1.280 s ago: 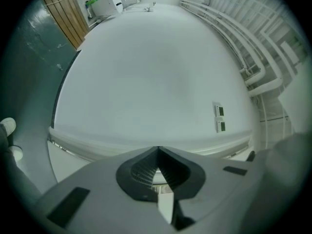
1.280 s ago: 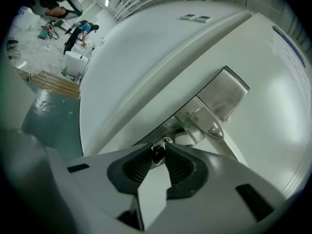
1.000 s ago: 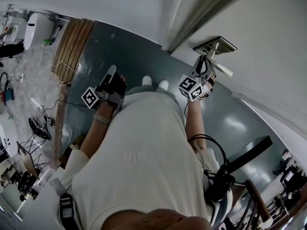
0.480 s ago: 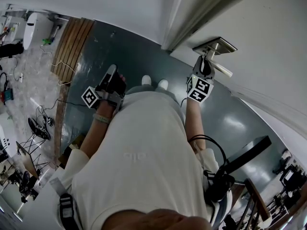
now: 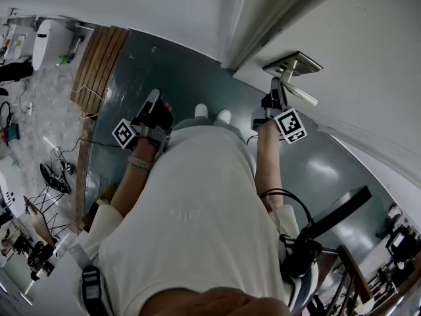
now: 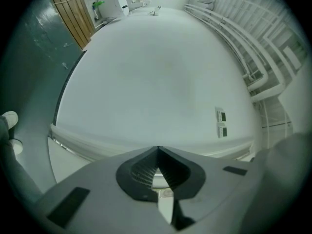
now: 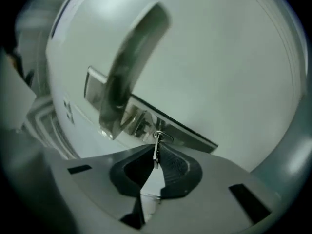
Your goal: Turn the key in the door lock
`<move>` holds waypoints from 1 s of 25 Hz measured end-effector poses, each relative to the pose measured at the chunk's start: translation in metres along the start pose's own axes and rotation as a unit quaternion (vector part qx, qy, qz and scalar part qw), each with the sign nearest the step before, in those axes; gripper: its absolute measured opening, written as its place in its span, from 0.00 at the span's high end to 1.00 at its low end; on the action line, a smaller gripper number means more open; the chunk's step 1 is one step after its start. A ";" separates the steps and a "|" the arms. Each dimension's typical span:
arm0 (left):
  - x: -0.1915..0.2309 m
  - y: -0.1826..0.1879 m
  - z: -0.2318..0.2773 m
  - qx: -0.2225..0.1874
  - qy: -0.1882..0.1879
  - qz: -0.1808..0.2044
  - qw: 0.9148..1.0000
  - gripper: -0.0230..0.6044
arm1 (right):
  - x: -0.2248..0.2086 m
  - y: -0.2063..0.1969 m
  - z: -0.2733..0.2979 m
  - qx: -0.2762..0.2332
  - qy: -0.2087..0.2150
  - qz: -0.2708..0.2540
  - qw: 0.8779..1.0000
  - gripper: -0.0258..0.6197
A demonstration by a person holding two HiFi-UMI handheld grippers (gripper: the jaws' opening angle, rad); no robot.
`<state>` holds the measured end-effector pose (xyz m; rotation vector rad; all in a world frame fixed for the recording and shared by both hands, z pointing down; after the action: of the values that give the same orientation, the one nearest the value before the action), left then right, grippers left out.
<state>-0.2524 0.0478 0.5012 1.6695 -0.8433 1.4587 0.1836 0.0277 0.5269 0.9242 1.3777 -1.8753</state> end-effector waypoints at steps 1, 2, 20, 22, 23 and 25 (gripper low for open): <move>0.000 0.000 0.000 0.000 0.000 0.000 1.000 0.95 | -0.003 -0.002 -0.001 -0.006 0.006 0.060 0.998 0.90; 0.001 0.000 0.001 0.000 0.000 0.000 1.000 0.95 | -0.006 -0.004 -0.002 -0.010 0.012 0.102 0.995 0.90; 0.006 0.000 0.000 -0.007 0.002 -0.009 1.000 0.95 | -0.044 -0.030 0.005 -0.062 0.167 0.402 0.898 0.89; 0.006 -0.001 0.000 -0.006 0.002 -0.010 1.000 0.95 | -0.048 -0.032 0.006 -0.069 0.186 0.408 0.891 0.89; 0.006 -0.002 0.000 -0.006 0.002 -0.011 1.000 0.95 | -0.049 -0.033 0.006 -0.073 0.195 0.411 0.888 0.89; 0.006 -0.001 0.001 -0.006 0.002 -0.013 1.000 0.95 | -0.052 -0.034 0.005 -0.081 0.212 0.417 0.880 0.84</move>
<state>-0.2500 0.0479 0.5071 1.6618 -0.8239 1.4376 0.1843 0.0354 0.5891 1.5834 1.0628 -0.9202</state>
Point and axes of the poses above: the fingertips, and each gripper's own axes: z forward along the fingers, x to its left, y out of its top, the point moved 10 cm from there along -z, backward along the fingers, and after that the axes turned 2 degrees about -z, right-handed, at the moved point
